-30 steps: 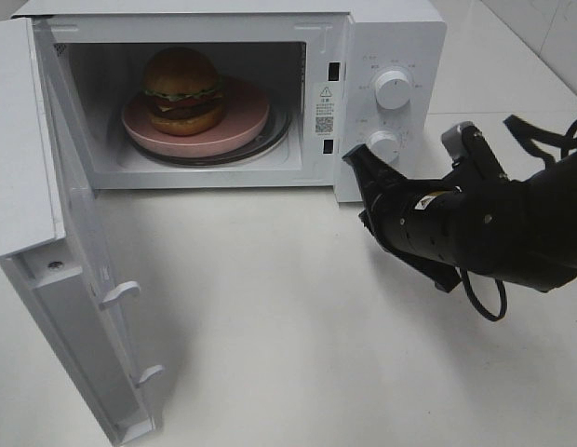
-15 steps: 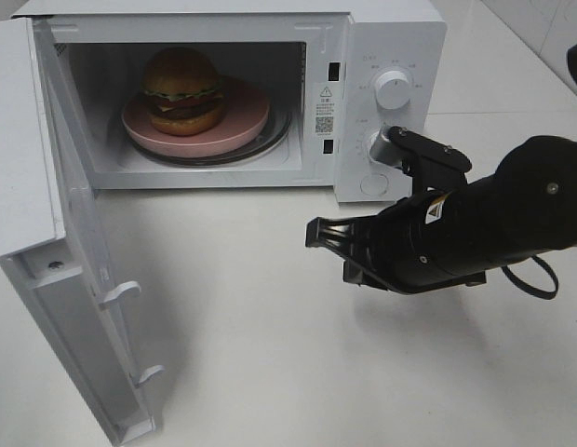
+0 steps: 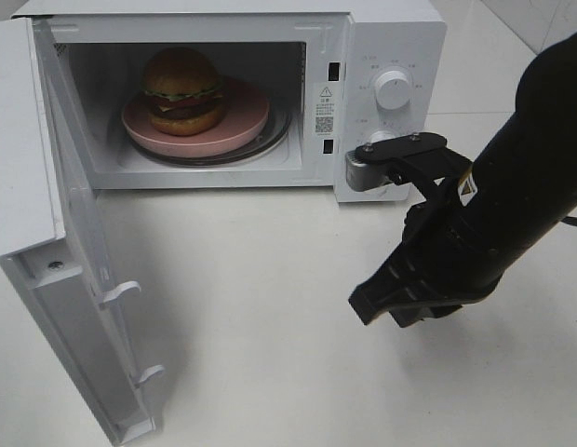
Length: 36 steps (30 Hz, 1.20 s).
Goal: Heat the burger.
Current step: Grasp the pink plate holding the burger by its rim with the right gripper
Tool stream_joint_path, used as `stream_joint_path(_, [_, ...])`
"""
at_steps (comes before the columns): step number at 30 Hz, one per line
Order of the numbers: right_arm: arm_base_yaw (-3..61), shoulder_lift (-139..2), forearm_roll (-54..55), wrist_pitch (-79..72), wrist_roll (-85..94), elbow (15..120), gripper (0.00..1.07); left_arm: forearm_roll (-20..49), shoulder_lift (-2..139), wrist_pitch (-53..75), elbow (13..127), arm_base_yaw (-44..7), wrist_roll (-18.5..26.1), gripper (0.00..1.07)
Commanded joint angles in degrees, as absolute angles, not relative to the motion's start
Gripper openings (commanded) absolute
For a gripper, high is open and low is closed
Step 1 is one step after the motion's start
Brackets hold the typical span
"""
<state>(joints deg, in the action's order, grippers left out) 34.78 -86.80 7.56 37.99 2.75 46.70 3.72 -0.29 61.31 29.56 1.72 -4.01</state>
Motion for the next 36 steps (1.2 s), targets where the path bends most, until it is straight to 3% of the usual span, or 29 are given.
stream_joint_path(1, [34.7, -86.5, 6.1, 44.7, 15.0, 48.6, 0.06, 4.2, -1.3, 61.1, 29.6, 1.9, -3.8, 1.00])
stream_joint_path(19, [34.8, -86.3, 1.2, 43.8, 72.5, 52.7, 0.08, 4.2, -1.3, 61.1, 29.6, 1.9, -3.8, 1.00])
stream_joint_path(31, [34.8, -86.3, -7.3, 37.8, 75.3, 52.7, 0.13, 4.2, -1.3, 61.1, 29.6, 1.9, -3.8, 1.00])
stream_joint_path(36, [34.8, -86.2, -7.3, 33.3, 75.2, 52.7, 0.26, 4.2, -1.3, 61.1, 29.6, 1.9, -3.8, 1.00])
